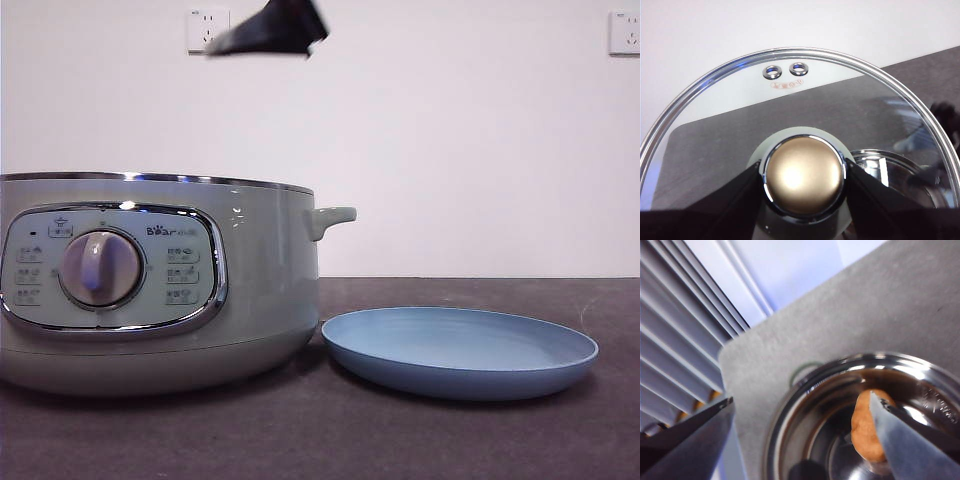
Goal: Take the potato out from the steamer,put the potato on the plate,close the lid
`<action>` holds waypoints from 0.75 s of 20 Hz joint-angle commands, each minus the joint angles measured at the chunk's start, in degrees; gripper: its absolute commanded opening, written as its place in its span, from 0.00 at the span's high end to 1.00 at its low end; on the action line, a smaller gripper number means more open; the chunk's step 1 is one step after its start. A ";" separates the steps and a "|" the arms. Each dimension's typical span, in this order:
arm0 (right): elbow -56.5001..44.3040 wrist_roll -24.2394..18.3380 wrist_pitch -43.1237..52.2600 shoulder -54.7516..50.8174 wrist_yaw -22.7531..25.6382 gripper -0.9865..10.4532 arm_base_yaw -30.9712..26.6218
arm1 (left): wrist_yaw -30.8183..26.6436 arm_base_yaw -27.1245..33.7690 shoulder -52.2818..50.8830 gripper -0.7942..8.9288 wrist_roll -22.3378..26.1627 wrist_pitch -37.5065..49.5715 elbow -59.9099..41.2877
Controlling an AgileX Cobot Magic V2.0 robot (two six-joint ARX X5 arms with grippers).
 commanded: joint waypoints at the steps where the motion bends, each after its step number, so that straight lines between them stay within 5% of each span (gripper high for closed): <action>1: 0.92 -2.62 1.81 2.67 4.13 0.49 2.36 | -1.16 0.04 -0.68 0.93 -0.20 2.23 0.74; 10: 6.16 -7.45 3.30 13.20 18.93 0.47 8.09 | -1.53 0.04 -0.68 0.93 -0.20 0.70 0.74; 15: 8.87 -7.65 1.25 19.02 22.86 0.47 8.55 | -1.53 0.04 -0.68 0.93 -0.17 -0.22 0.74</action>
